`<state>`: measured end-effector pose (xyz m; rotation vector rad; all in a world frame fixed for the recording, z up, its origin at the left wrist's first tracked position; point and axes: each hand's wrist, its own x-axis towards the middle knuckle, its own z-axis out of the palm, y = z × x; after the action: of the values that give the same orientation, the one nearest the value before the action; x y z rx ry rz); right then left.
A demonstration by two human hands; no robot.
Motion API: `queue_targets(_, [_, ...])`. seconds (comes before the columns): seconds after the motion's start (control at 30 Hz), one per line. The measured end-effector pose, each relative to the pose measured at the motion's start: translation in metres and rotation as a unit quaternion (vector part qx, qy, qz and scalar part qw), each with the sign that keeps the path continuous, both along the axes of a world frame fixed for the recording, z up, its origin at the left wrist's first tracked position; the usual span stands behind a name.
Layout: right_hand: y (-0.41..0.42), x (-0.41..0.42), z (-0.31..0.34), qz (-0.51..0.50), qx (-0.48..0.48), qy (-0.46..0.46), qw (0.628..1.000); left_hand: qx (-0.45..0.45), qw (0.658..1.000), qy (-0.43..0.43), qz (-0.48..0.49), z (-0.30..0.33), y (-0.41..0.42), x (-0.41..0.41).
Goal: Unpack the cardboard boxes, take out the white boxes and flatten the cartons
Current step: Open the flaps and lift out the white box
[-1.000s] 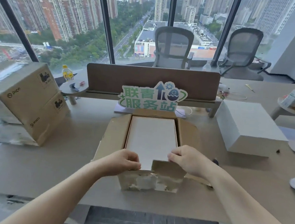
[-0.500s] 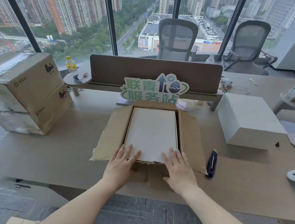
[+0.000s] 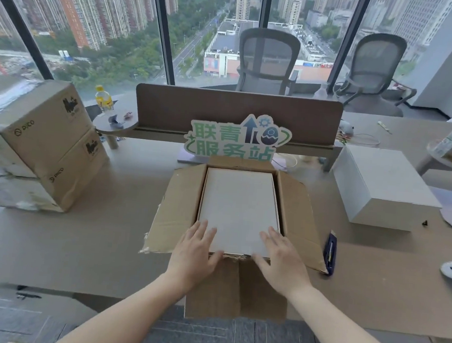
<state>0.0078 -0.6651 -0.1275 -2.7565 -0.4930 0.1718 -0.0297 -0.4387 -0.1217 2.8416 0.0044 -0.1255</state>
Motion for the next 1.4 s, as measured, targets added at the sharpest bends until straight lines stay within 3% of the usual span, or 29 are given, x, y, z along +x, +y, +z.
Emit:
queue_targets(0.1, [0.016,0.021,0.019,-0.082,0.093,0.060,0.990,-0.073,0.996,0.024,0.039,0.019,-0.005,0.023])
queue_targets(0.37, [0.038,0.069,0.032,-0.206,0.041,0.201,0.957,-0.112,0.974,0.127,0.152,0.015,-0.017,0.067])
queue_targets(0.57, [0.034,0.078,0.031,-0.253,0.034,0.224,0.941,-0.193,0.943,0.129,0.237,0.011,-0.017,0.089])
queue_targets(0.9, [0.041,0.101,0.034,-0.293,0.034,0.269,0.917,-0.273,0.898,0.177,0.298,0.020,-0.001,0.121])
queue_targets(1.07, [0.035,0.107,0.029,-0.309,0.108,0.289,0.900,-0.246,0.907,0.150,0.309,0.014,-0.002,0.117])
queue_targets(1.27, [0.020,0.110,0.023,-0.304,0.160,0.228,0.911,-0.237,0.914,0.106,0.312,0.016,0.003,0.113])
queue_targets(1.4, [0.018,0.111,0.019,-0.316,0.252,0.209,0.891,-0.219,0.928,0.077,0.291,0.017,0.002,0.111])
